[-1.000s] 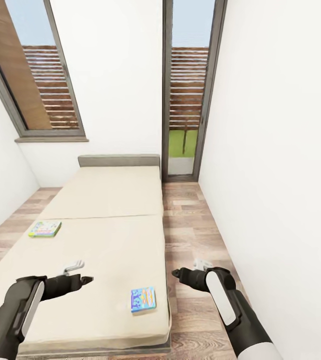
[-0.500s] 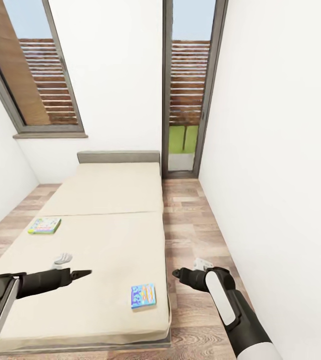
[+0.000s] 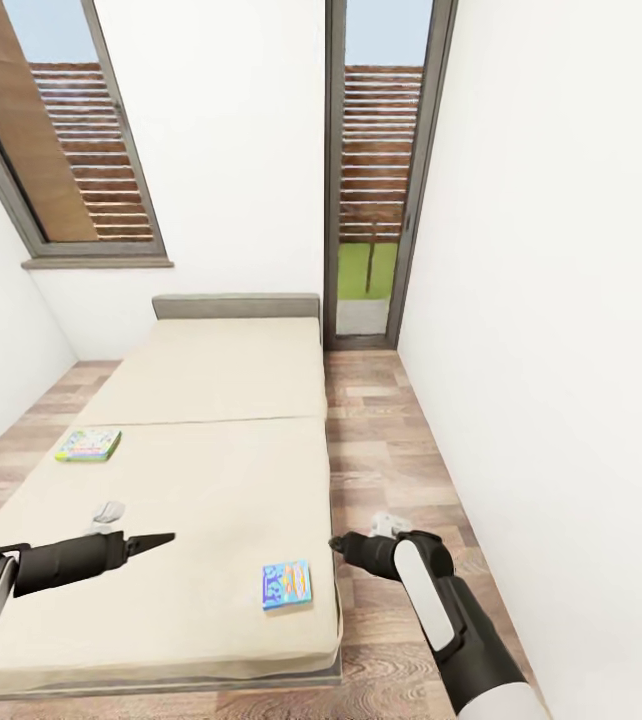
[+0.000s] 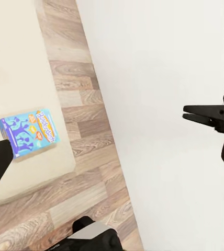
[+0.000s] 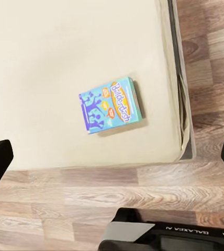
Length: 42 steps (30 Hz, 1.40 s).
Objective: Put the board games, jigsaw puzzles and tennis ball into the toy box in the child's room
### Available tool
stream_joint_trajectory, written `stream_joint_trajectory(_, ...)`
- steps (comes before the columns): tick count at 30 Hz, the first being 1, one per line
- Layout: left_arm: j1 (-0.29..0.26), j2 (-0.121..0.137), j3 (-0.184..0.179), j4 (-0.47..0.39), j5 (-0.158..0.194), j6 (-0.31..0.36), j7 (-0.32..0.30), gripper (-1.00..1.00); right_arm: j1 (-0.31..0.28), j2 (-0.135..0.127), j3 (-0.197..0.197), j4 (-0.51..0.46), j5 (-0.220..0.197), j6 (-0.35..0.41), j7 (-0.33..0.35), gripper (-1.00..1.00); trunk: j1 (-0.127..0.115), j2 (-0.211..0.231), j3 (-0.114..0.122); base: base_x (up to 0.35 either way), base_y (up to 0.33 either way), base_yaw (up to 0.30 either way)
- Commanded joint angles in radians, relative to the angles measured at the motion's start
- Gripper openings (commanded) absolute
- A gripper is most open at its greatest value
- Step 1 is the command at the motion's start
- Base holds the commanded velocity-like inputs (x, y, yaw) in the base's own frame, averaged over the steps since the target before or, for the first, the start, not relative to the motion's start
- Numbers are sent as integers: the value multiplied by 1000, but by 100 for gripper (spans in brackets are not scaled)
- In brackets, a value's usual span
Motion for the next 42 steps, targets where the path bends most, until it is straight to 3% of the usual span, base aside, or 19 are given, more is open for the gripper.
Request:
stream_joint_trajectory(1, -1, 0, 4, 0, 1, 11, -11, 100, -2, 0, 14, -3, -5, 2, -14, 100, 1, -2, -4, 0, 0, 0)
stream_joint_trajectory(6, -1, 0, 11, -1, 3, 11, -48, 100, -3, 0, 71, -4, 8, 4, -36, 100, 1, -2, -12, 0, 0, 0)
stream_joint_trajectory(11, -1, 1, 13, -1, 3, 12, -89, 100, -4, 0, 92, -3, 10, 4, -45, 100, 1, -2, -20, 0, 2, 0)
stream_joint_trajectory(21, -1, 3, 18, -1, -3, 12, -154, 100, -4, 0, 101, -4, 11, 1, -49, 100, 1, -2, -36, 0, 131, 0)
stream_joint_trajectory(42, -1, 4, 22, -1, -3, 11, -165, 100, -4, 0, 102, -7, 10, 0, -49, 100, 1, -2, -70, 0, 211, 0)
